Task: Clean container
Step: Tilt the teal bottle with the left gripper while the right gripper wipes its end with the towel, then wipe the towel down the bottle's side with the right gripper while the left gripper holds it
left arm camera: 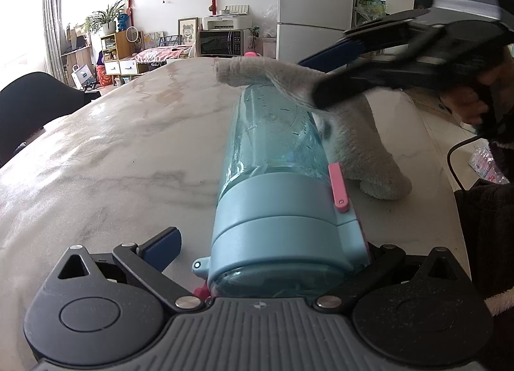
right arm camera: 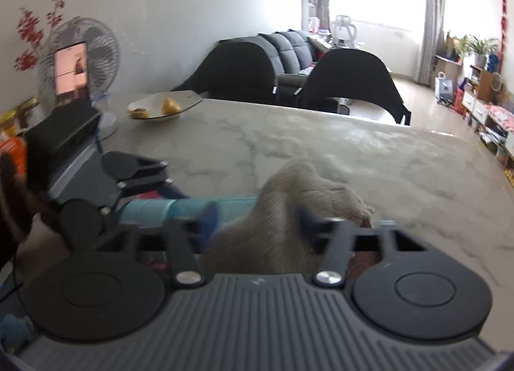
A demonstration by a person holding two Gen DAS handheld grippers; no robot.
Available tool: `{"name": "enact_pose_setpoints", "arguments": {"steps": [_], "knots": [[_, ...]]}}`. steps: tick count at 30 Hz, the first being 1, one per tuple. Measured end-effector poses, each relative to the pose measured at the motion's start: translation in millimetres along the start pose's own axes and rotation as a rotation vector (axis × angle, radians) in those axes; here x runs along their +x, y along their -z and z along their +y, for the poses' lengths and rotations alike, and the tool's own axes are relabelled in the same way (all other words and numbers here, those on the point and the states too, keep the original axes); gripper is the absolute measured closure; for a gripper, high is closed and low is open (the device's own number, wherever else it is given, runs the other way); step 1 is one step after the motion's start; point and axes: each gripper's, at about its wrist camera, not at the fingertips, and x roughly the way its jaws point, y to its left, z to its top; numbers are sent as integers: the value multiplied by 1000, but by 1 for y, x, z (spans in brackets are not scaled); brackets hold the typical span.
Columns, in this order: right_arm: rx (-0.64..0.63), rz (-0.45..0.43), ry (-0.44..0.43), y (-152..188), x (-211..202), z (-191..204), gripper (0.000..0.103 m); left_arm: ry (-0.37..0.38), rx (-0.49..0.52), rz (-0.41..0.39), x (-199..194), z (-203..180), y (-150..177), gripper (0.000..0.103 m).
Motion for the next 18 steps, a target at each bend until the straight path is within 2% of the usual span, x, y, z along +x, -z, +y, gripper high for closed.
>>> {"name": "enact_pose_setpoints", "arguments": {"steps": [5, 6, 8, 9, 11, 15, 18], "knots": [[-44, 51, 20, 9, -8, 3, 37, 0, 0, 0, 0, 0, 0, 0], [-54, 75, 29, 12, -6, 3, 40, 0, 0, 0, 0, 0, 0, 0], [-74, 134, 41, 19, 2, 3, 63, 0, 0, 0, 0, 0, 0, 0], [-90, 163, 44, 23, 6, 4, 88, 0, 0, 0, 0, 0, 0, 0], [-118, 183, 22, 27, 8, 8, 91, 0, 0, 0, 0, -1, 0, 0], [-116, 144, -117, 18, -1, 19, 92, 0, 0, 0, 0, -1, 0, 0], [-130, 145, -114, 14, 7, 27, 92, 0, 0, 0, 0, -1, 0, 0]]}}
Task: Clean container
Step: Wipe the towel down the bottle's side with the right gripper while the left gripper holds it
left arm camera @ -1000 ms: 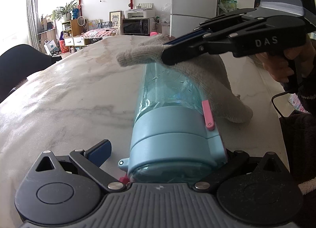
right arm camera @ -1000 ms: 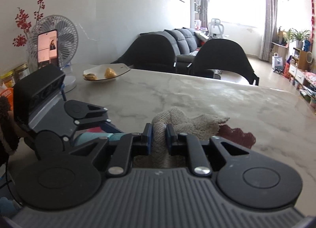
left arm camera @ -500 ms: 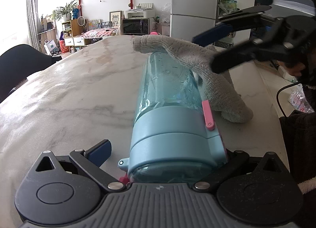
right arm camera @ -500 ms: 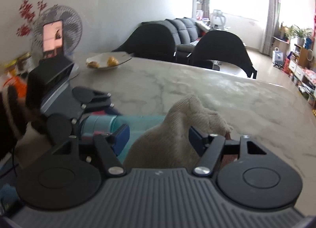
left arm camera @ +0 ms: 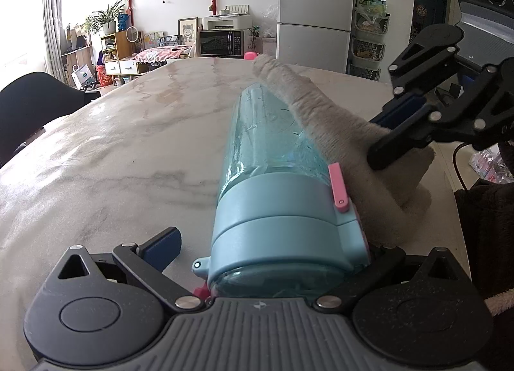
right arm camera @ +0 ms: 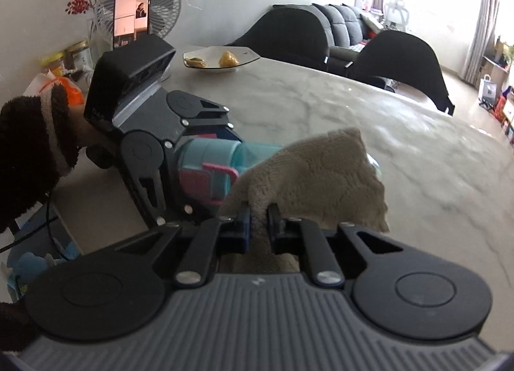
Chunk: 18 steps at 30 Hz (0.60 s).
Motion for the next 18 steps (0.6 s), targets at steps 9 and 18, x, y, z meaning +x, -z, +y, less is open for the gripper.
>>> {"name": "enact_pose_setpoints", "arguments": {"steps": [9, 18], "knots": [[73, 35, 43, 3, 13, -15, 92, 0, 0, 0, 0, 1, 0, 0], [102, 47, 97, 9, 12, -28, 92, 0, 0, 0, 0, 1, 0, 0]]}}
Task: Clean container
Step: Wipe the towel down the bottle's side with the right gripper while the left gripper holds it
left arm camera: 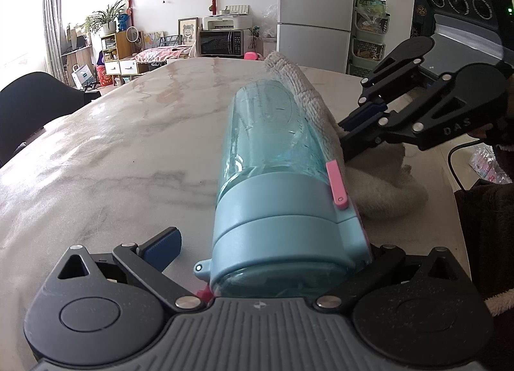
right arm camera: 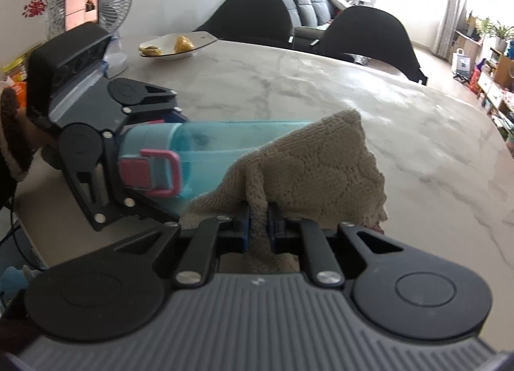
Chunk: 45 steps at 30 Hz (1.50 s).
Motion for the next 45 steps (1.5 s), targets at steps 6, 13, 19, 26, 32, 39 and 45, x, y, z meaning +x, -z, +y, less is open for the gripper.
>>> {"name": "enact_pose_setpoints", "arguments": {"steps": [6, 13, 19, 26, 32, 39, 45], "knots": [[35, 5, 55, 4, 0, -15, 91, 0, 0, 0, 0, 0, 0, 0], [76, -1, 119, 6, 1, -28, 90, 0, 0, 0, 0, 0, 0, 0], [145, -147, -33, -3, -27, -28, 91, 0, 0, 0, 0, 0, 0, 0], [138, -202, -151, -15, -19, -11, 91, 0, 0, 0, 0, 0, 0, 0], [278, -297, -85, -3, -21, -24, 44, 1, 0, 0, -1, 0, 0, 0], [429, -336, 19, 11, -17, -43, 26, 0, 0, 0, -1, -1, 0, 0], [666, -307, -114, 33, 1, -68, 52, 1, 0, 0, -1, 0, 0, 0]]}}
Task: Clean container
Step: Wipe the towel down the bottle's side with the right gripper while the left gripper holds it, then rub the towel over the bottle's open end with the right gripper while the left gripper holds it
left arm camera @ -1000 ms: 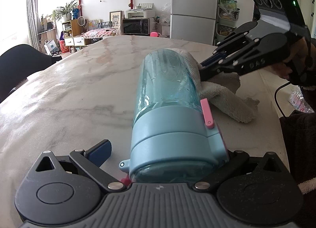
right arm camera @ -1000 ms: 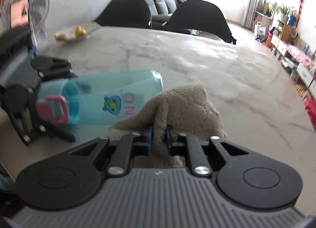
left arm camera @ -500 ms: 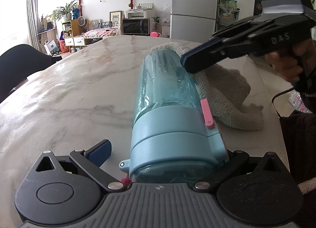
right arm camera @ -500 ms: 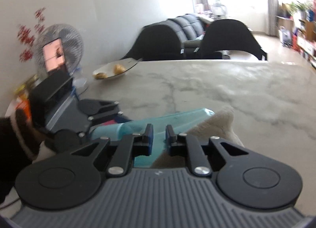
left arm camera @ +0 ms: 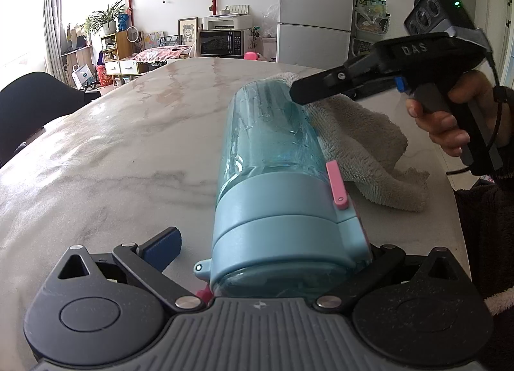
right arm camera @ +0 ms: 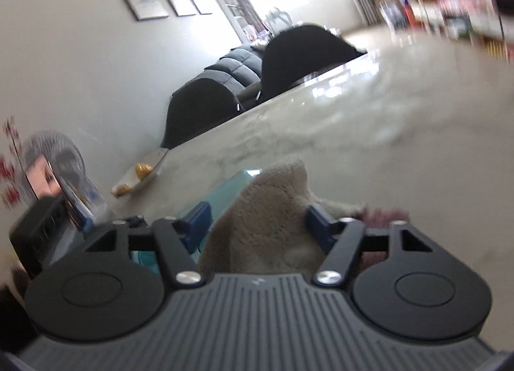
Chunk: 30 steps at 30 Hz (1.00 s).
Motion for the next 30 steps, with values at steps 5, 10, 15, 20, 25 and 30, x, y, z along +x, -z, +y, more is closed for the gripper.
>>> {"name": "enact_pose_setpoints", "arguments": {"steps": [5, 10, 15, 20, 25, 30], "knots": [[64, -80, 17, -12, -15, -8, 92, 0, 0, 0, 0, 0, 0, 0], [59, -122, -27, -19, -16, 6, 92, 0, 0, 0, 0, 0, 0, 0], [13, -110, -29, -10, -3, 17, 92, 0, 0, 0, 0, 0, 0, 0], [-1, -127, 0, -7, -6, 12, 92, 0, 0, 0, 0, 0, 0, 0], [36, -123, 41, -6, -6, 0, 92, 0, 0, 0, 0, 0, 0, 0], [18, -126, 11, -5, -13, 6, 92, 0, 0, 0, 0, 0, 0, 0]]}}
